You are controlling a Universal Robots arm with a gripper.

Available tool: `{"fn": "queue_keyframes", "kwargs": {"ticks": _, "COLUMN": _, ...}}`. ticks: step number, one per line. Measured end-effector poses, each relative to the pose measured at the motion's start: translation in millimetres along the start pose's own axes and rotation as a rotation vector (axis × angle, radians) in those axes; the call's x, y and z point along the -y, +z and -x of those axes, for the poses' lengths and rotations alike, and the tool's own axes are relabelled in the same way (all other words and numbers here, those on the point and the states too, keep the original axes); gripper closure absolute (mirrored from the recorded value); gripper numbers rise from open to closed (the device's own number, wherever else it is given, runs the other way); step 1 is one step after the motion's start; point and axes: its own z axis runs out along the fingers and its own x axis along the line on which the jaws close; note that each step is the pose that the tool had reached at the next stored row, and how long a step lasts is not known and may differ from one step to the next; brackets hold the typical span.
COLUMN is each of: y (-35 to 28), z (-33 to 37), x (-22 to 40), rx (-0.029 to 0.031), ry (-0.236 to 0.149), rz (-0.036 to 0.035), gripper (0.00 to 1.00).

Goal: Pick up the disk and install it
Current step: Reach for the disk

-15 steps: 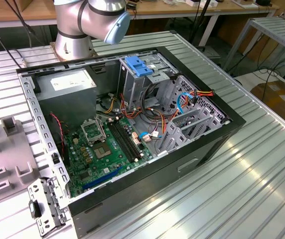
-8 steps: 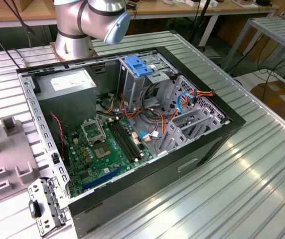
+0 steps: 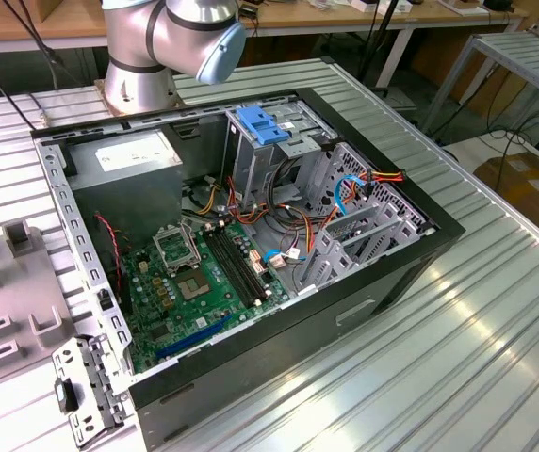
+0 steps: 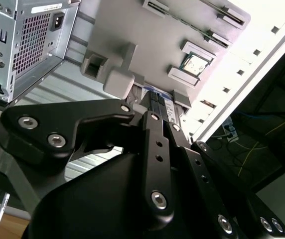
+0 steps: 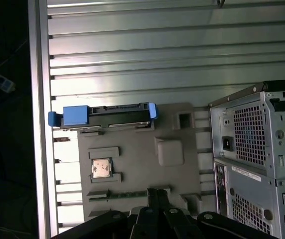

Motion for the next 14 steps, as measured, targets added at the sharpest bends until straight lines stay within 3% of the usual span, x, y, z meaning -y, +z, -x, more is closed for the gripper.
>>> {"fn": "queue_keyframes", "kwargs": {"ticks": 14, "y": 0.4, "z": -9.6, "x": -0.7, "rx": 0.0001, "ry": 0.000, "rz": 0.0000, "gripper": 0.89}}
